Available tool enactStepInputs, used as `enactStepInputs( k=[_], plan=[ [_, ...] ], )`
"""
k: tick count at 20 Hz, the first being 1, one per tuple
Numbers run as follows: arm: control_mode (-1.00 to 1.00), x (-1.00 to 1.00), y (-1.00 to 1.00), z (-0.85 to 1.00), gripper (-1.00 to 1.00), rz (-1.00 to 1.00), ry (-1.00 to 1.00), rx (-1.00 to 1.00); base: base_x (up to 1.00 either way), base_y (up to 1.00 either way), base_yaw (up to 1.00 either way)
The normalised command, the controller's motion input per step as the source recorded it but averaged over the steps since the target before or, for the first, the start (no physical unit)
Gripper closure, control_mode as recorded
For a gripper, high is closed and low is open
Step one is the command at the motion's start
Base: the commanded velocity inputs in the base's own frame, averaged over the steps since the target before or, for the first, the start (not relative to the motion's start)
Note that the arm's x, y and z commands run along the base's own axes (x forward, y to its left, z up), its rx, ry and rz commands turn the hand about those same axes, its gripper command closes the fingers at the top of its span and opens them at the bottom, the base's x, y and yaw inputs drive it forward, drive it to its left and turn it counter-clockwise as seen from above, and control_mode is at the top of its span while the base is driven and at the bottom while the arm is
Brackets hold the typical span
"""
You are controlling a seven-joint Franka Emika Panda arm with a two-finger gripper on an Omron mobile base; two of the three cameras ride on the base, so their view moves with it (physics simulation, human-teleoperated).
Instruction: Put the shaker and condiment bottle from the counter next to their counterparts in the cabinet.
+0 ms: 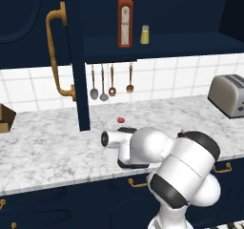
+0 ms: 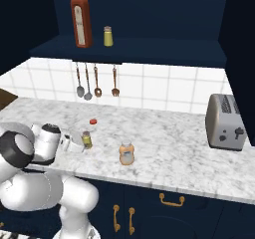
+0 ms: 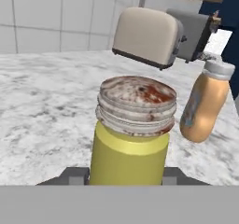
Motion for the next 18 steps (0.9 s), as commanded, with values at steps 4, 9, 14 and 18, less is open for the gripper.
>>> enactStepInputs(
  k=[4, 9, 14, 18],
  plan=[
    [-1.0, -0.19, -0.21, 0.99, 1.0, 0.52, 0.12, 0.19, 0.0, 0.0, 0.0],
    [-1.0, -0.26, -0.7, 0.96, 1.0, 0.41, 0.01, 0.22, 0.0, 0.0, 0.0],
    [-1.0, -0.06, -0.7, 0.89, 1.0, 0.49, -0.01, 0.09, 0.0, 0.0, 0.0],
    [-1.0, -0.13, -0.34, 1.0, 1.0, 0.43, -0.03, 0.0, 0.0, 0.0, 0.0]
  ],
)
